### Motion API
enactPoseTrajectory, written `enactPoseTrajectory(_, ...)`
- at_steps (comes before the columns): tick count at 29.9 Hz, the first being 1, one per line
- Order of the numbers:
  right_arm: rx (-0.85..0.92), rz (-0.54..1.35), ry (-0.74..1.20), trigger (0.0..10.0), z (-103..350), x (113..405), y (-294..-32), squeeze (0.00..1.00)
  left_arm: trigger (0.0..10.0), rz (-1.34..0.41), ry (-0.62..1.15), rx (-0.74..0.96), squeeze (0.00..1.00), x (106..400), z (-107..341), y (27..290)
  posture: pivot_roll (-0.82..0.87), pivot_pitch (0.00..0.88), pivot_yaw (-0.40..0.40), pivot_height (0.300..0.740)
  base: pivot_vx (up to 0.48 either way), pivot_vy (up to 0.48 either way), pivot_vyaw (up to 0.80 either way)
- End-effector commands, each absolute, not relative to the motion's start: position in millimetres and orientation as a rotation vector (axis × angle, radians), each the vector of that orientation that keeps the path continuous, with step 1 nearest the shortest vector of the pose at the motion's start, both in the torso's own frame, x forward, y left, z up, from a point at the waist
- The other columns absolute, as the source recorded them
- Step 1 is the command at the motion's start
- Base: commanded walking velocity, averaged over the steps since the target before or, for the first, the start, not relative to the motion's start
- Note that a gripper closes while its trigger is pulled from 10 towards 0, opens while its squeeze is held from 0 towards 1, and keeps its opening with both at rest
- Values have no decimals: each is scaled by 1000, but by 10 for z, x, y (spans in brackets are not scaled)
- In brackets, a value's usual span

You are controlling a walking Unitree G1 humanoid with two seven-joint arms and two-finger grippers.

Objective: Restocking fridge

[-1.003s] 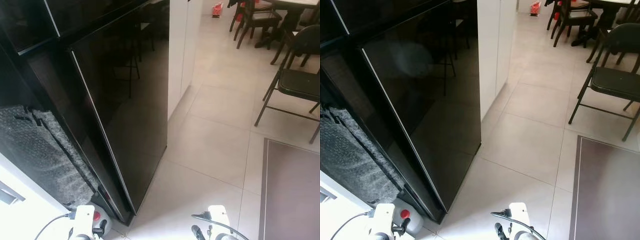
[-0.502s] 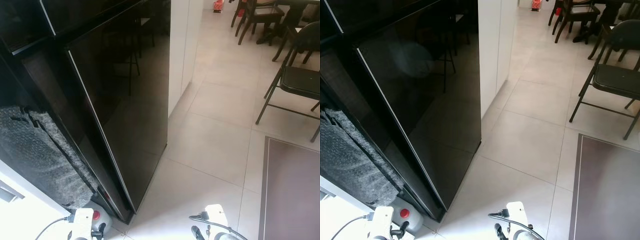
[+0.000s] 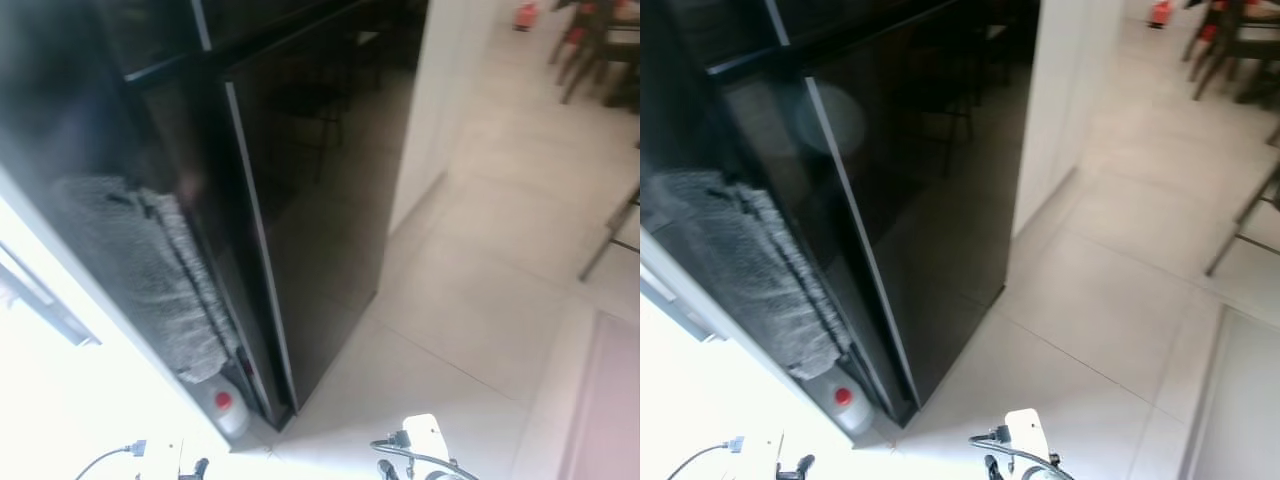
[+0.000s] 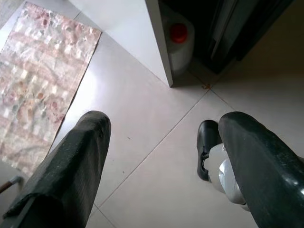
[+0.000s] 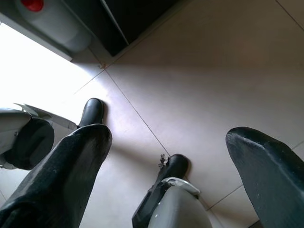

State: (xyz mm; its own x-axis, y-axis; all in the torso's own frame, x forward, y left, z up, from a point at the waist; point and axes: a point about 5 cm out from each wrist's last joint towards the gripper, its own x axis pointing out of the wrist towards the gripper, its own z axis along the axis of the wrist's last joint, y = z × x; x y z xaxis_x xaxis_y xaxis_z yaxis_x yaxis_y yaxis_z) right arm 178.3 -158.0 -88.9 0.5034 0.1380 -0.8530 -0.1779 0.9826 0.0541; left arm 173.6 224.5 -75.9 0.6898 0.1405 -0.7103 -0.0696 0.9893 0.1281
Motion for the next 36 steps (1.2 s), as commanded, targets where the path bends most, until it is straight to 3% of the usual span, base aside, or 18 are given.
enactPoseTrajectory(1,-51,206,1040,10000,-908,1743,-1572,0,10000,114,828,103,0,1689,-783,2260,23,37,38,740,0,0,800)
enactPoseTrajectory(36,-47,168,1064,10000,-919,1702,-1709,0,10000,123,839,77,0,1646,-822,2170,16,104,14,740,0,0,800)
